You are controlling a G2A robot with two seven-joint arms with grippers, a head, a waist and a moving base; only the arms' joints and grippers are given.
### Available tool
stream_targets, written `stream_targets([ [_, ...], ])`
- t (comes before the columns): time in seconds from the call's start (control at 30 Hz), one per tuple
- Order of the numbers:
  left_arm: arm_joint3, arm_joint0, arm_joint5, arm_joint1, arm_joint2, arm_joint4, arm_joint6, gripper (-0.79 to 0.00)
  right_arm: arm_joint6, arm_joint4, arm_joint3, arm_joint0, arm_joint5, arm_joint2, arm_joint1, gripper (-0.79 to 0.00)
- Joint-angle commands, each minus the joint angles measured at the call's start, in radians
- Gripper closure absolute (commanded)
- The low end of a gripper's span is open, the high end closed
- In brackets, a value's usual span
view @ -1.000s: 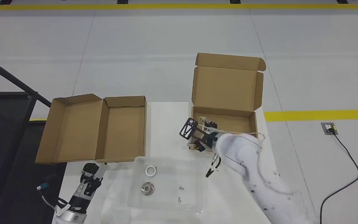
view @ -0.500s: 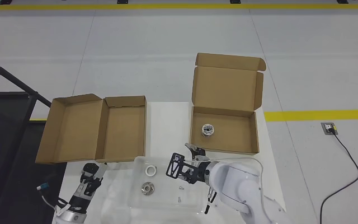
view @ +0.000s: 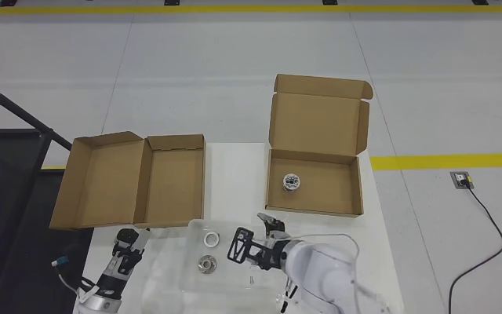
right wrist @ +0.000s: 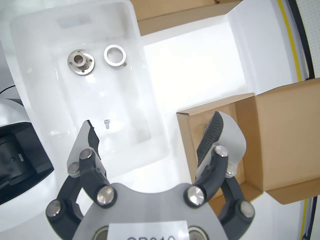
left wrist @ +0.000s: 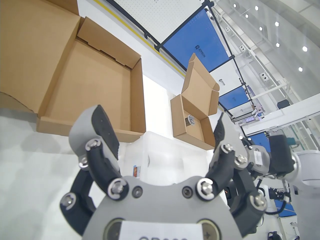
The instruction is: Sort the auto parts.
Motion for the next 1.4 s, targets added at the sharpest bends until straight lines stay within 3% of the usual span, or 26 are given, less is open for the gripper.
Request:
stream_targets([
  [0.0, 0.0, 0.0, 0.0, 0.0, 0.0, 0.0, 0.0, -0.785, 0.054, -0.018, -0.01, -0.023, 0.061, -0.038, -0.006, -0.785],
  [0.17, 0.0, 0.0, 0.0, 0.0, 0.0, 0.0, 0.0, -0.785, 0.171, -0.097, -0.005, -0.038, 0.234, -0.126, -0.032, -0.785],
  [0.23, 0.0, 0.0, 0.0, 0.0, 0.0, 0.0, 0.0, -0.785, 0.193, -0.098, 0.004, -0.028, 0.25, -0.151, -0.041, -0.613],
  [0.33, 0.0, 0.0, 0.0, 0.0, 0.0, 0.0, 0.0, -0.785, 0.218, -0.064, 0.024, -0.008, 0.248, -0.16, -0.053, -0.505],
  [0.57, 0.0, 0.0, 0.0, 0.0, 0.0, 0.0, 0.0, -0.785, 0.216, 0.038, 0.126, 0.047, 0.229, -0.139, -0.074, -0.499],
  [0.8, 0.0, 0.0, 0.0, 0.0, 0.0, 0.0, 0.0, -0.785, 0.189, 0.124, 0.236, 0.08, 0.179, -0.139, -0.088, -0.425],
  [0.93, 0.0, 0.0, 0.0, 0.0, 0.0, 0.0, 0.0, -0.785, 0.196, 0.159, 0.285, 0.098, 0.163, -0.15, -0.097, -0.465],
  [1.1, 0.0, 0.0, 0.0, 0.0, 0.0, 0.0, 0.0, -0.785, 0.184, 0.203, 0.368, 0.132, 0.161, -0.156, -0.111, -0.403],
  [1.37, 0.0, 0.0, 0.0, 0.0, 0.0, 0.0, 0.0, -0.785, 0.148, 0.248, 0.504, 0.193, 0.113, -0.17, -0.129, -0.388],
])
